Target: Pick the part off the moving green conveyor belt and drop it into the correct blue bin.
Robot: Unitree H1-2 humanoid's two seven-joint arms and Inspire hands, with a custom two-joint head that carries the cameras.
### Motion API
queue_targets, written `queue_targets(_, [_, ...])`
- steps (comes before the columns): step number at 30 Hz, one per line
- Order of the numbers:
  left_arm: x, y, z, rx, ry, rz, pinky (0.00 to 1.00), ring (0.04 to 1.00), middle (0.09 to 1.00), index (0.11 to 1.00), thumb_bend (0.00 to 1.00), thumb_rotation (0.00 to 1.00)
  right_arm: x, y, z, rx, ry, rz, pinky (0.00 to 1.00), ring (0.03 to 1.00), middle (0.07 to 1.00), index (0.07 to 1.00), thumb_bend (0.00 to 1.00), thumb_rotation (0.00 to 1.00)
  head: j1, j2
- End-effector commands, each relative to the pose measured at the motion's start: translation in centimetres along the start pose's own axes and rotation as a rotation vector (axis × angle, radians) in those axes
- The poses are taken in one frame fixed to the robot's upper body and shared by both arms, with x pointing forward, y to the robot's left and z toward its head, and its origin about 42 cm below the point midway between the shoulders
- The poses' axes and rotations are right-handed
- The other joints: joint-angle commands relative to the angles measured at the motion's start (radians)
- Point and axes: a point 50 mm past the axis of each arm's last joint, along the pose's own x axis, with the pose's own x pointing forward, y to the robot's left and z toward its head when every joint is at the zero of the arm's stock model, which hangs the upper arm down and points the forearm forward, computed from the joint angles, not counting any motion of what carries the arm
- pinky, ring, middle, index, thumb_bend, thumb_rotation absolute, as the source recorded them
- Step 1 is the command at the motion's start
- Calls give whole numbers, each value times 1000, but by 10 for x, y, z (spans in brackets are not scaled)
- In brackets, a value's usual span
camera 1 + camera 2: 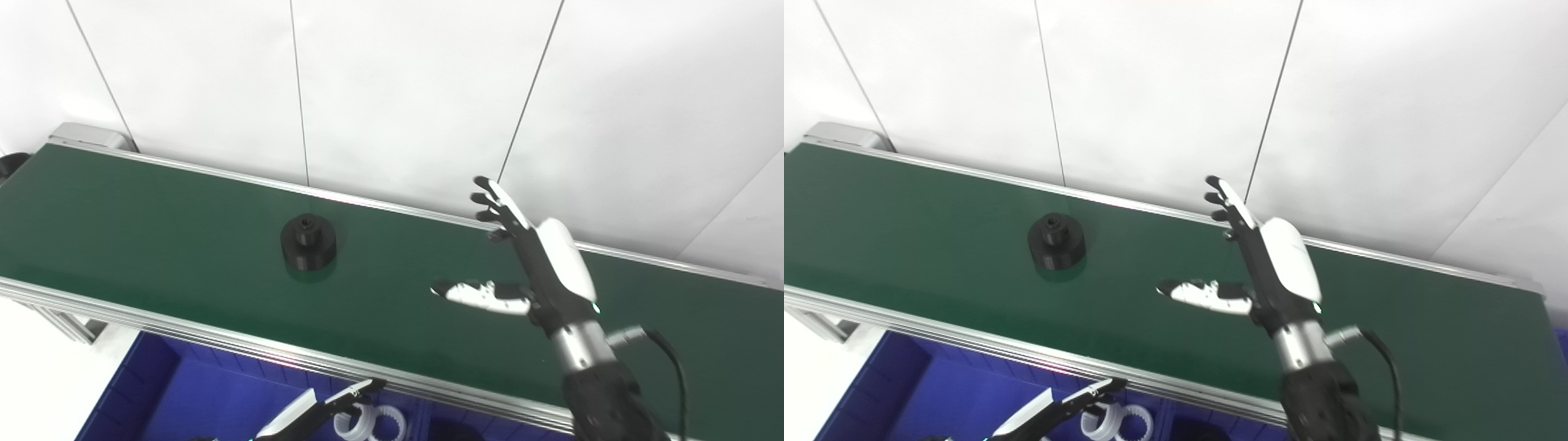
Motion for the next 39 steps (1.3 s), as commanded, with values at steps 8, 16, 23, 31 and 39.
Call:
queue_targets(8, [-3, 8, 14, -34, -69, 30, 828, 908, 951, 940, 926, 319, 57, 1, 29, -57, -34, 12, 693, 828, 887, 958, 894, 454, -55, 25])
queue_targets(16, [-4, 7, 17, -39, -75, 36, 786, 880, 939, 938, 924, 302, 99, 13, 36, -125, -9, 98, 710, 849, 920, 962, 893, 475, -45, 40])
queue_targets(23, [-5, 5, 17, -78, -70, 25, 739, 862, 938, 946, 922, 282, 124, 34, 35, -176, 10, 175, 745, 865, 920, 963, 914, 489, -38, 47])
queue_targets(31, [-5, 2, 18, -114, -72, 21, 701, 856, 942, 939, 931, 287, 136, 56, 29, -236, 33, 257, 718, 851, 909, 951, 930, 493, -34, 50])
queue_targets(39, [-5, 2, 20, -123, -80, 5, 651, 848, 948, 934, 923, 279, 149, 70, 20, -309, 72, 308, 725, 846, 908, 946, 938, 461, -24, 50])
